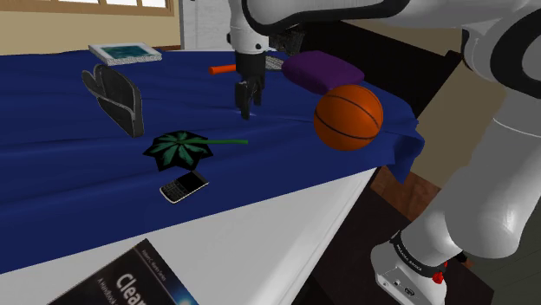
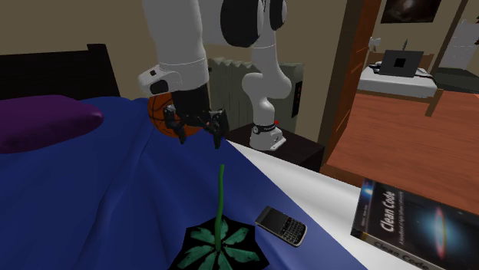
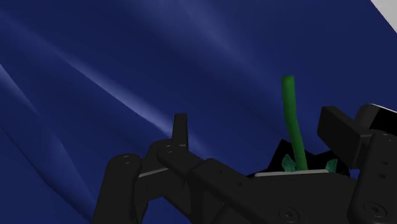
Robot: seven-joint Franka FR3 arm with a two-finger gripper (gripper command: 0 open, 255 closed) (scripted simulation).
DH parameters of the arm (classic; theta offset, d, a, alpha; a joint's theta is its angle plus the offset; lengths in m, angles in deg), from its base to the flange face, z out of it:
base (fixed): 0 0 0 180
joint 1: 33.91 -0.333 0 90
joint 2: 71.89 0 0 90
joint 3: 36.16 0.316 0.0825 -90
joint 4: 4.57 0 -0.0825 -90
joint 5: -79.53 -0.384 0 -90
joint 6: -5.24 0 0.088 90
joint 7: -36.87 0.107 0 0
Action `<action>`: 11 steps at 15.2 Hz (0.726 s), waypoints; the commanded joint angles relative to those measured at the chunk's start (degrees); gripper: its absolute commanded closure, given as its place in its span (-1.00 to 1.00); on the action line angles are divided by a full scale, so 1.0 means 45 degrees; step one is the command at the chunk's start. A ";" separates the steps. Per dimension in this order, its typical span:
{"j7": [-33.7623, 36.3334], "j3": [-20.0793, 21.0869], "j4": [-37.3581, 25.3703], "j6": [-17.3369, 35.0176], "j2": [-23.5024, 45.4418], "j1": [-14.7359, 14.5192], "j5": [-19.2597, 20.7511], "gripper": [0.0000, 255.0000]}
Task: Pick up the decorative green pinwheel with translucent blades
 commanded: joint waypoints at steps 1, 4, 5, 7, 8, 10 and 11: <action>0.0038 0.0166 -0.0992 -0.0215 0.0944 -0.0348 0.0316 -1.00; 0.0037 0.0338 -0.2705 -0.0644 0.2480 -0.0944 0.0818 -1.00; 0.0018 0.0378 -0.3333 -0.0821 0.3013 -0.1165 0.0986 -1.00; -0.0053 0.0435 -0.4703 -0.1239 0.4124 -0.1645 0.1320 -1.00; -0.0109 0.0447 -0.5461 -0.1485 0.4711 -0.1908 0.1485 -1.00; -0.0271 0.0448 -0.7191 -0.2080 0.5981 -0.2481 0.1813 -1.00; -0.0380 0.0428 -0.8158 -0.2429 0.6654 -0.2787 0.1965 -1.00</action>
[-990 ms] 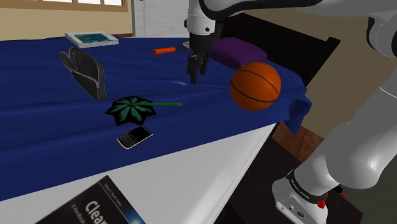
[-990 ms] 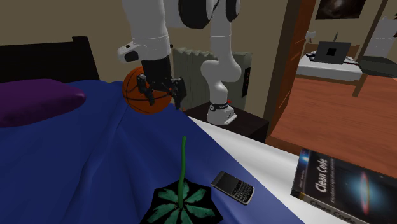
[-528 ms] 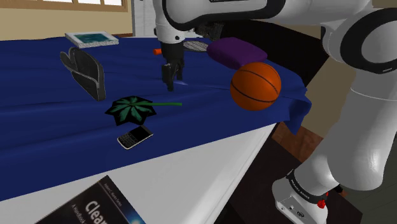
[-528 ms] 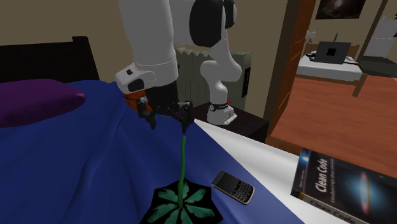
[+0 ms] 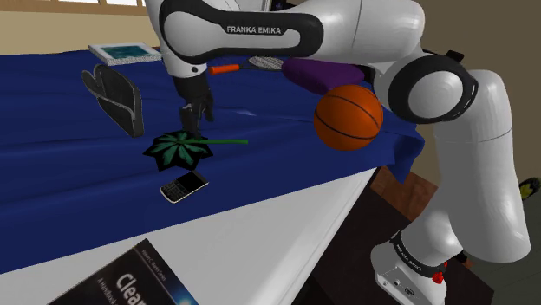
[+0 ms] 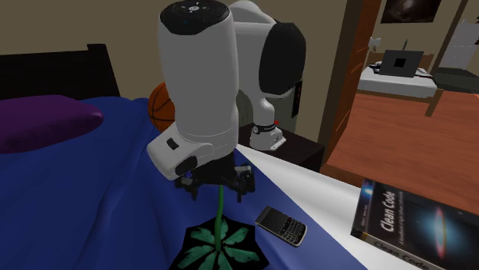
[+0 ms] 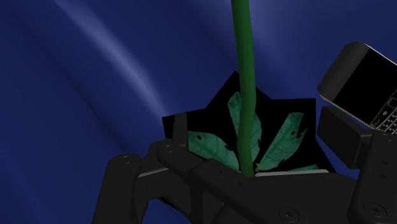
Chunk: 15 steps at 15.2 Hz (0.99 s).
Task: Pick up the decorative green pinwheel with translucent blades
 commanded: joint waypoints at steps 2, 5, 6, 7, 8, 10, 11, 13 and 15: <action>-0.0090 -0.0036 -0.0825 -0.0127 0.0761 -0.0286 0.0175 -1.00; -0.0029 -0.0039 -0.0314 0.0379 0.0768 -0.0223 0.0185 -1.00; -0.0010 -0.0041 -0.0161 0.0540 0.0780 -0.0205 0.0191 -1.00; 0.0009 -0.0043 -0.0015 0.0699 0.0796 -0.0188 0.0197 -1.00; 0.0020 -0.0044 0.0076 0.0793 0.0801 -0.0177 0.0200 -1.00; 0.0020 -0.0045 0.0067 0.0789 0.0807 -0.0179 0.0202 -1.00; 0.0021 -0.0045 0.0053 0.0782 0.0814 -0.0183 0.0202 1.00; 0.0020 -0.0045 0.0061 0.0785 0.0808 -0.0180 0.0202 1.00; 0.0020 -0.0045 0.0061 0.0785 0.0808 -0.0180 0.0202 1.00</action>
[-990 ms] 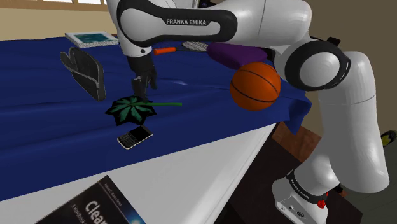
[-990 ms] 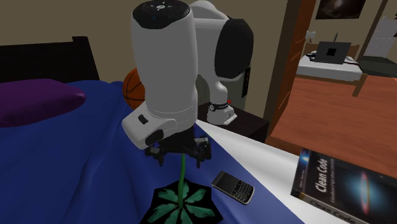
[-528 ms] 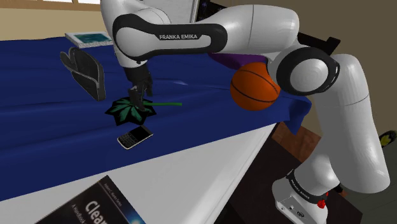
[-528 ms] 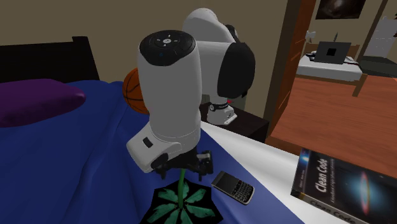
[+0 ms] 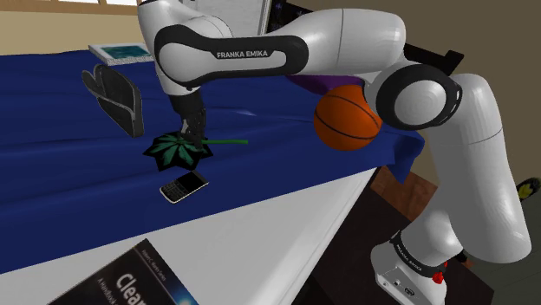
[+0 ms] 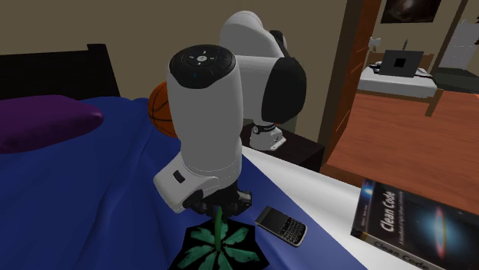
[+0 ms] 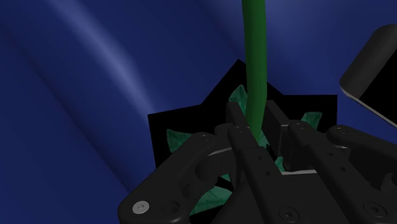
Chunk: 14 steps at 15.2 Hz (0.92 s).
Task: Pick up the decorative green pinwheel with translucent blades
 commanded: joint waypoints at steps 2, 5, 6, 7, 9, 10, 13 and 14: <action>0.0000 0.0000 0.0001 0.0002 0.0000 0.0000 0.0000 1.00; 0.0000 0.0000 0.0005 0.0005 0.0000 0.0001 0.0000 1.00; -0.0019 0.0003 -0.0133 -0.0151 -0.0021 -0.0014 -0.0007 1.00; -0.0038 0.0006 -0.0278 -0.0309 -0.0038 -0.0030 -0.0014 1.00; -0.0078 0.0008 -0.0608 -0.0641 -0.0048 -0.0071 -0.0023 1.00; -0.0098 0.0008 -0.0782 -0.0811 -0.0049 -0.0092 -0.0026 1.00; -0.0163 0.0003 -0.1362 -0.1345 -0.0015 -0.0170 -0.0029 1.00; -0.0186 0.0000 -0.1579 -0.1533 0.0009 -0.0201 -0.0028 1.00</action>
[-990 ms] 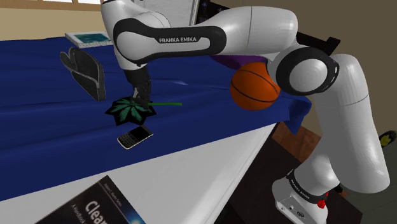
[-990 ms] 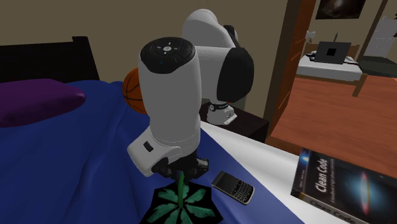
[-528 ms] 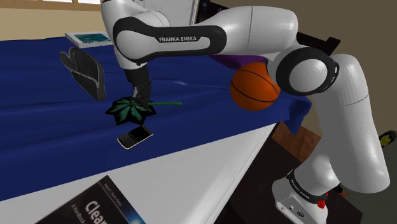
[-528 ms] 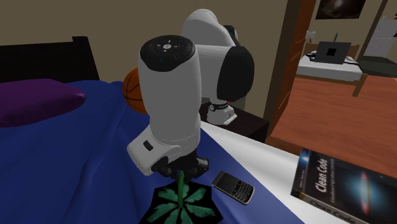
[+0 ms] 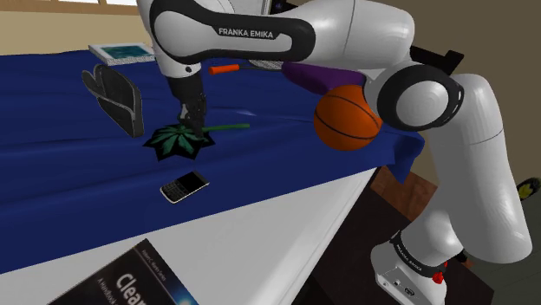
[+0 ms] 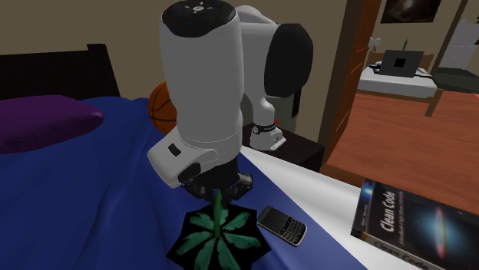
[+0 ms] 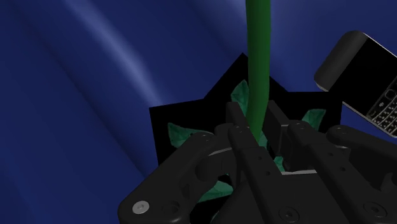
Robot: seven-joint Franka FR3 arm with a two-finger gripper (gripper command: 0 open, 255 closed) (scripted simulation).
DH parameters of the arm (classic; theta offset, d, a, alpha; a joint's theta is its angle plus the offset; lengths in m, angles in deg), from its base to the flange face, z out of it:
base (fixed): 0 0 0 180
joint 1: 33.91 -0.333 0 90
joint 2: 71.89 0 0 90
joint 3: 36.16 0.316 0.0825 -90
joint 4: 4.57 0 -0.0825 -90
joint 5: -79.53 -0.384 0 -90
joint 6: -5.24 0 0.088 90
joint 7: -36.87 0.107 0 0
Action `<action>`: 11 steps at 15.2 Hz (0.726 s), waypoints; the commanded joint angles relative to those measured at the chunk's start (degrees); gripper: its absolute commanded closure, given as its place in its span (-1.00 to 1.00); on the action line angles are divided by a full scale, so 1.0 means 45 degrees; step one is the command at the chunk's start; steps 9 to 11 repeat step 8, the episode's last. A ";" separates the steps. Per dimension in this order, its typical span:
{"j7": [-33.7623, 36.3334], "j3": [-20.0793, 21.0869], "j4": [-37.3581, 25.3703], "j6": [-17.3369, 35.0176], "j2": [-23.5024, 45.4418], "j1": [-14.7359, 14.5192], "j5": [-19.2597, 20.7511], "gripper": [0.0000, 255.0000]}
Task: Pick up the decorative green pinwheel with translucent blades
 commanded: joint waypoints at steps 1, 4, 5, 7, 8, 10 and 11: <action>-0.0054 -0.0011 -0.0444 -0.0358 0.0075 -0.0057 0.0008 1.00; -0.0135 -0.0033 -0.1229 -0.0978 0.0222 -0.0176 0.0027 1.00; -0.0165 -0.0044 -0.1531 -0.1202 0.0294 -0.0223 0.0037 1.00; -0.0203 -0.0059 -0.1913 -0.1474 0.0395 -0.0285 0.0052 1.00; -0.0202 -0.0059 -0.1904 -0.1470 0.0390 -0.0283 0.0051 1.00; -0.0202 -0.0059 -0.1904 -0.1470 0.0390 -0.0283 0.0051 1.00; -0.0202 -0.0059 -0.1904 -0.1470 0.0390 -0.0283 0.0051 1.00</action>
